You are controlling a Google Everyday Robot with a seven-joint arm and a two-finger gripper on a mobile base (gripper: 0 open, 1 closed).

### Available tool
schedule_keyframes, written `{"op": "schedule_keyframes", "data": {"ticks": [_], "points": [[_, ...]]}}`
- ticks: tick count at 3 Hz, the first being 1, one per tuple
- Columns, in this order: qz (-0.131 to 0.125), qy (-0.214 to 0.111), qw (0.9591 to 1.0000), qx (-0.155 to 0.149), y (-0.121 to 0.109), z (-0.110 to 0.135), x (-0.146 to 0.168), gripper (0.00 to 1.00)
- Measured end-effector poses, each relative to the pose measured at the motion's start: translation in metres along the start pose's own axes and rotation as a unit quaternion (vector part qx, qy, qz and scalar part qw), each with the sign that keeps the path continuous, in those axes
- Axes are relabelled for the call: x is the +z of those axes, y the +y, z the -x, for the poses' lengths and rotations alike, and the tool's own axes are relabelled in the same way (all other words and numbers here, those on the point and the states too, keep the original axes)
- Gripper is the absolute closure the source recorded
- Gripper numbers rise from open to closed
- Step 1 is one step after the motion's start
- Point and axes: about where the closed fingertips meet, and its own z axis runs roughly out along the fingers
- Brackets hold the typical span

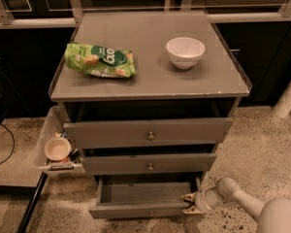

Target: Open bottom drawer

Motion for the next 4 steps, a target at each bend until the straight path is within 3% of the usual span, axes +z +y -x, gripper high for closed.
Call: {"op": "schedule_keyframes", "data": {"ticks": [1,2,3,4], "points": [[0.005,-0.003,1.0,0.001,-0.001,0.001,0.003,0.35],[0.02,-0.023,0.9995,0.006,0.024,-0.001,0.003,0.12],[0.028,-0.025,0.9993,0.004,0.057,-0.001,-0.009,0.14],[0.038,-0.018,0.9991,-0.007,0.091,0.01,-0.021,0.37]]}}
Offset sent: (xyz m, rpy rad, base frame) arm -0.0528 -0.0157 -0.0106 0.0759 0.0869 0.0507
